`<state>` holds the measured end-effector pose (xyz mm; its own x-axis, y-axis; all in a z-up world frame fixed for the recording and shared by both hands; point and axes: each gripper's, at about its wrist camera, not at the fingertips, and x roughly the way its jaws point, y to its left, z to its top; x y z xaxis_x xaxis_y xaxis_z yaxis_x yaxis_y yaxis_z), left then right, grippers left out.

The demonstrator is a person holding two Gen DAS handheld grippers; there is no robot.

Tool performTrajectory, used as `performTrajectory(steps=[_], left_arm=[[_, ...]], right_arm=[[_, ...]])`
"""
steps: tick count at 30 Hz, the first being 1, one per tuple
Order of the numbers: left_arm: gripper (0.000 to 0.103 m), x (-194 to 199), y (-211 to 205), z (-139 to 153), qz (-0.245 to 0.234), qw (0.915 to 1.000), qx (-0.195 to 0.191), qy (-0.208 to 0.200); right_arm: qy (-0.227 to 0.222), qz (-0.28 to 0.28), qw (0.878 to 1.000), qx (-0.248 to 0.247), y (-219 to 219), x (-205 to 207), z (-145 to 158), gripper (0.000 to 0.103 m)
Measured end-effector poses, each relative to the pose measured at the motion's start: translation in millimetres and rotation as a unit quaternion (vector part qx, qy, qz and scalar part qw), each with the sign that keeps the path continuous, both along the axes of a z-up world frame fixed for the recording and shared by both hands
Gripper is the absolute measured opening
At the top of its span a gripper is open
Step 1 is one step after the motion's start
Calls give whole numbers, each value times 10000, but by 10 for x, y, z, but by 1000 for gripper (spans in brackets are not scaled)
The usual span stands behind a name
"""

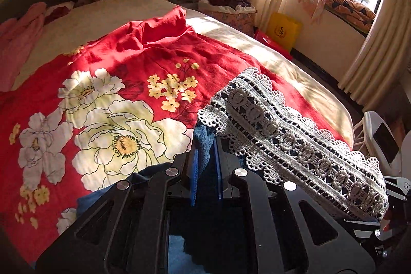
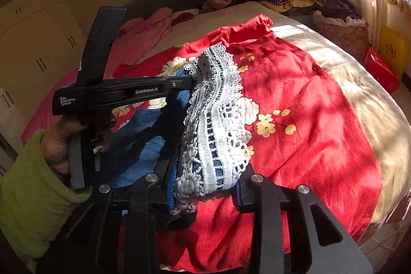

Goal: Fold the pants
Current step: 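Lift the lace-hemmed end with both grippers and fold it over the denim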

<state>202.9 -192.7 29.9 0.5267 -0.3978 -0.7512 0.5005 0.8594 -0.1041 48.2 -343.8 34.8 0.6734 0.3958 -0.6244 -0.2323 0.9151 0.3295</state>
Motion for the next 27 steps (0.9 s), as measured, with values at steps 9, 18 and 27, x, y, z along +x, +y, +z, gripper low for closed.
performTrajectory(steps=[9, 18, 27], left_arm=[[5, -182, 673, -135, 506, 9986, -110, 96], [13, -315, 1211, -384, 993, 9942, -204, 362], [20, -392, 1904, -383, 1939, 9785, -506, 486]], right_arm=[[1, 653, 9967, -485, 662, -40, 7, 31], [171, 1334, 9856, -1023, 1345, -122, -196, 31], [205, 2081, 9667, -1476, 1916, -265, -403, 32]])
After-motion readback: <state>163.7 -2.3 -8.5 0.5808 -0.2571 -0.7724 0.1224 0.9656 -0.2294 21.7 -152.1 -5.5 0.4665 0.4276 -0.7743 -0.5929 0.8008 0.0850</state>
